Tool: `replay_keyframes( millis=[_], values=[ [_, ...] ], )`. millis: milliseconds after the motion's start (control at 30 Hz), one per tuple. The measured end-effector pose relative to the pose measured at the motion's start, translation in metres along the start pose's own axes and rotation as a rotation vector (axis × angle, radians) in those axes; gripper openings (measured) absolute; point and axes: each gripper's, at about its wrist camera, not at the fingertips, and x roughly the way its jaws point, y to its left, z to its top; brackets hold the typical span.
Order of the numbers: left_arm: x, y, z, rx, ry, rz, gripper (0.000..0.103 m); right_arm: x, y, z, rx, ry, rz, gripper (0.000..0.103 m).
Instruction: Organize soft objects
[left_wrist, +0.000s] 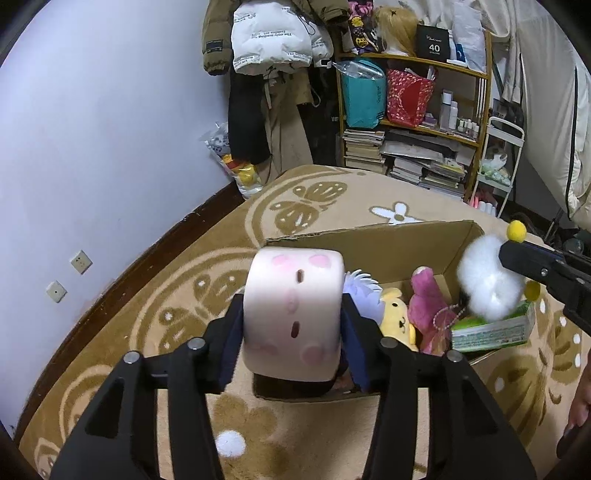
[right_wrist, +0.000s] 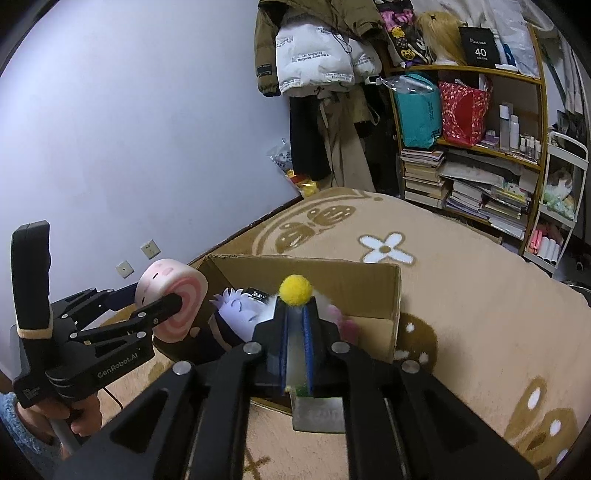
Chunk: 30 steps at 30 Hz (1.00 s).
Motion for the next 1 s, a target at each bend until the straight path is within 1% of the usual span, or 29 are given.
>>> replay_keyframes(
  millis=[33,100,133,233,300,333,367,400,433,467,533,600,667,733,800,867,1000],
  values=[
    [-0.003,0.002,0.001,0.0,-0.011,0.004,0.055,0.0,0.0,0.001,0.003,0.0,0.0,0.01],
    [-0.009,0.004,0.003,-0.01,-0.034,-0.002,0.068,0.0,0.0,0.001,0.003,0.004,0.002,0.013],
    [-0.013,0.005,0.005,-0.018,-0.043,-0.012,0.069,-0.001,0.001,0.001,0.001,0.005,-0.005,0.014],
    [-0.02,0.009,0.01,-0.035,-0.049,-0.01,0.071,-0.004,0.002,0.0,0.006,0.001,-0.006,0.025],
    [-0.026,0.011,0.011,-0.037,-0.05,-0.006,0.079,-0.005,0.003,0.001,0.01,0.003,-0.011,0.037],
    [-0.03,0.013,0.012,-0.034,-0.053,-0.006,0.08,-0.007,0.003,0.001,0.014,0.003,-0.011,0.04],
    [-0.034,0.014,0.012,-0.028,-0.051,-0.017,0.08,-0.009,0.003,0.001,0.017,0.002,-0.012,0.046],
    [-0.038,0.015,0.013,-0.026,-0.047,-0.02,0.08,-0.012,0.004,0.001,0.015,-0.001,-0.015,0.054],
    [-0.043,0.017,0.012,-0.025,-0.047,-0.01,0.08,-0.015,0.006,0.001,0.012,-0.004,-0.018,0.059],
    [-0.049,0.019,0.012,-0.024,-0.051,0.015,0.081,-0.018,0.008,0.002,0.007,-0.008,-0.02,0.067],
    [-0.062,0.024,0.011,-0.032,-0.055,0.034,0.086,-0.026,0.011,0.003,-0.002,-0.022,-0.035,0.073],
    [-0.078,0.033,0.009,-0.061,-0.07,0.043,0.096,-0.034,0.015,0.004,-0.007,-0.038,-0.045,0.087],
    [-0.094,0.041,0.006,-0.087,-0.091,0.051,0.098,-0.041,0.019,0.005,-0.006,-0.048,-0.051,0.091],
    [-0.111,0.048,0.003,-0.109,-0.106,0.059,0.099,-0.052,0.024,0.005,-0.012,-0.065,-0.06,0.093],
    [-0.126,0.054,0.0,-0.128,-0.123,0.069,0.1,-0.062,0.028,0.006,-0.019,-0.08,-0.062,0.102],
    [-0.143,0.059,-0.003,-0.132,-0.145,0.075,0.1,-0.072,0.032,0.006,-0.026,-0.087,-0.064,0.103],
    [-0.173,0.063,-0.011,-0.108,-0.181,0.086,0.103,-0.101,0.043,0.004,-0.048,-0.15,-0.087,0.103]
  ],
)
